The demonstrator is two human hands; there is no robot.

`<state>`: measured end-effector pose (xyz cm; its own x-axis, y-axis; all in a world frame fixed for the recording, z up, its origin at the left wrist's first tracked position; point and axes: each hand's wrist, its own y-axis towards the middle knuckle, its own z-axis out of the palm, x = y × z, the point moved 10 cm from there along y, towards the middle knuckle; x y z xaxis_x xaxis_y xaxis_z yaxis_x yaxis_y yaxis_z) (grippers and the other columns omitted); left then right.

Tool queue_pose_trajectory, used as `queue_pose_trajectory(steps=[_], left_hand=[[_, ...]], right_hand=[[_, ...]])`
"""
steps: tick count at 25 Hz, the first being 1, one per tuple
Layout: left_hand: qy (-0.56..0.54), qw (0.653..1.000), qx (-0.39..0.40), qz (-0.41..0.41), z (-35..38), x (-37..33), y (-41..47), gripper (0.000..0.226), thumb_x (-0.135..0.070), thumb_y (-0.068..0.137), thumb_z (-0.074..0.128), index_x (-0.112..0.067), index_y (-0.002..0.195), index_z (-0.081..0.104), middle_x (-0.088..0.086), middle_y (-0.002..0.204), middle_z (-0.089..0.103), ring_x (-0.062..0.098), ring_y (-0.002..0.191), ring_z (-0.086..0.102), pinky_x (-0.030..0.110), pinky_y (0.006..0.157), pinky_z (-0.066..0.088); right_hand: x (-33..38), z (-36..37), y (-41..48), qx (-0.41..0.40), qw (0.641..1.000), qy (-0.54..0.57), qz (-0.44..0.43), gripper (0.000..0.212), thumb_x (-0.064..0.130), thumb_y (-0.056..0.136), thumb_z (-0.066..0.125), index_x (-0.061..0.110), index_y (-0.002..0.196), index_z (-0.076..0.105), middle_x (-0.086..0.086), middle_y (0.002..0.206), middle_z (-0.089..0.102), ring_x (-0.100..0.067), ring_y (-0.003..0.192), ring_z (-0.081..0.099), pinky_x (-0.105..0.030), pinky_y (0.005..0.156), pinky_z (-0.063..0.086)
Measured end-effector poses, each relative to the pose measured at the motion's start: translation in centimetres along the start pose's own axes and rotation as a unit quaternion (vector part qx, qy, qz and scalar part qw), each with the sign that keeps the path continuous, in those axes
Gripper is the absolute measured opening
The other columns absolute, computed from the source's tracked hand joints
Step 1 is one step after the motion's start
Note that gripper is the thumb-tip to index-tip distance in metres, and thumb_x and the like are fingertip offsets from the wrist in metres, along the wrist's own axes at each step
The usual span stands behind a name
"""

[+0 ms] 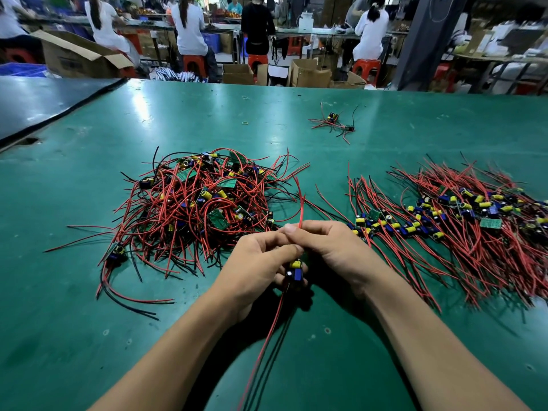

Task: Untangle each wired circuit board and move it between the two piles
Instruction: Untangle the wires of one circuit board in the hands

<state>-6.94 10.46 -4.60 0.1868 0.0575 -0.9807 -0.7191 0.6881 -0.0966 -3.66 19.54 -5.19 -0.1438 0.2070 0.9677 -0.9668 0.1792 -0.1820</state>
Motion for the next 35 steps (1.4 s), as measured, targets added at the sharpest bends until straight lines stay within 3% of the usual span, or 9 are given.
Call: queue_pose_trajectory(steps=[4, 8, 14, 17, 20, 23, 26, 29, 35], left_hand=[[0.041, 0.999, 0.022, 0.006, 0.6, 0.0, -0.1, 0.01, -0.001, 0.09, 0.064, -0.004, 0.08, 0.061, 0.007, 0.062, 0.065, 0.014, 0.051, 0.062, 0.019, 0.045, 0.047], [0.159, 0.985, 0.054, 0.041, 1.4, -0.6, -0.3, 0.008, -0.008, 0.089, 0.068, -0.006, 0.082, 0.064, 0.005, 0.065, 0.06, 0.018, 0.058, 0.051, 0.02, 0.051, 0.04], [0.154, 0.986, 0.05, 0.037, 1.2, -0.5, -0.2, 0.006, -0.011, 0.089, 0.068, -0.007, 0.085, 0.067, 0.009, 0.068, 0.058, 0.02, 0.06, 0.049, 0.021, 0.051, 0.04], [0.121, 0.991, 0.044, 0.023, 0.9, -0.2, -0.1, 0.007, -0.012, 0.09, 0.068, -0.007, 0.086, 0.066, 0.008, 0.069, 0.053, 0.017, 0.058, 0.048, 0.02, 0.051, 0.04], [0.077, 0.996, 0.041, 0.01, 0.8, 0.1, -0.1, 0.012, -0.012, 0.091, 0.066, -0.001, 0.088, 0.065, 0.01, 0.07, 0.056, 0.021, 0.059, 0.054, 0.025, 0.053, 0.045], [0.022, 1.0, 0.016, -0.001, 0.3, 0.3, 0.0, 0.016, -0.015, 0.092, 0.064, -0.001, 0.086, 0.064, 0.009, 0.064, 0.063, 0.024, 0.055, 0.061, 0.032, 0.058, 0.053], [-0.01, 1.0, -0.003, -0.005, -0.2, 0.4, 0.1, 0.02, -0.016, 0.091, 0.066, 0.004, 0.087, 0.065, 0.015, 0.067, 0.062, 0.023, 0.052, 0.06, 0.031, 0.055, 0.054], [-0.019, 1.0, 0.016, -0.018, 0.2, 0.6, 0.1, 0.023, -0.012, 0.091, 0.065, -0.01, 0.068, 0.063, 0.011, 0.06, 0.06, 0.022, 0.048, 0.057, 0.03, 0.053, 0.052], [-0.015, 0.998, 0.056, -0.038, 0.8, 0.5, -0.4, 0.015, -0.016, 0.089, 0.066, -0.011, 0.074, 0.065, 0.012, 0.06, 0.061, 0.02, 0.048, 0.056, 0.025, 0.05, 0.05]], right_hand=[[0.8, -1.9, 0.1, -0.104, 0.99, -0.083, -0.036, 0.033, 0.04, 0.094, 0.067, 0.009, 0.087, 0.078, 0.003, 0.06, 0.067, -0.004, 0.047, 0.056, -0.017, 0.044, 0.045], [1.3, -4.5, -0.1, -0.211, 0.976, -0.02, -0.045, 0.035, 0.04, 0.095, 0.065, 0.012, 0.076, 0.075, 0.006, 0.05, 0.026, -0.004, 0.036, 0.022, -0.018, 0.037, 0.021], [0.0, -1.7, 0.3, -0.063, 0.945, 0.309, 0.08, 0.035, 0.033, 0.089, 0.062, 0.014, 0.061, 0.059, 0.005, 0.054, 0.042, -0.005, 0.035, 0.021, -0.017, 0.036, 0.013], [0.8, -0.3, 0.1, 0.018, 0.925, 0.373, 0.072, 0.032, 0.031, 0.088, 0.058, 0.014, 0.062, 0.06, 0.005, 0.054, 0.042, -0.007, 0.043, 0.014, -0.017, 0.042, 0.012], [0.6, -1.2, 0.5, -0.028, 0.95, 0.309, 0.046, 0.035, 0.04, 0.085, 0.063, 0.013, 0.065, 0.07, 0.007, 0.056, 0.04, -0.004, 0.037, 0.022, -0.015, 0.038, 0.015], [0.7, -1.8, 0.3, -0.064, 0.993, 0.099, 0.011, 0.046, 0.057, 0.073, 0.071, 0.014, 0.086, 0.079, 0.006, 0.06, 0.041, -0.004, 0.041, 0.03, -0.017, 0.039, 0.022], [-0.2, 0.6, -0.2, 0.019, 0.999, 0.043, 0.013, 0.044, 0.047, 0.076, 0.08, 0.011, 0.102, 0.077, -0.009, 0.072, 0.066, -0.014, 0.048, 0.056, -0.023, 0.045, 0.048], [0.3, 0.5, -0.2, -0.006, 1.0, 0.014, -0.019, 0.035, 0.039, 0.085, 0.074, 0.009, 0.102, 0.077, -0.017, 0.084, 0.072, -0.018, 0.052, 0.063, -0.026, 0.046, 0.054], [2.6, -3.0, -0.2, -0.135, 0.979, -0.087, -0.128, 0.031, 0.039, 0.093, 0.067, 0.01, 0.096, 0.079, 0.013, 0.056, 0.065, 0.004, 0.053, 0.06, -0.011, 0.054, 0.044]])
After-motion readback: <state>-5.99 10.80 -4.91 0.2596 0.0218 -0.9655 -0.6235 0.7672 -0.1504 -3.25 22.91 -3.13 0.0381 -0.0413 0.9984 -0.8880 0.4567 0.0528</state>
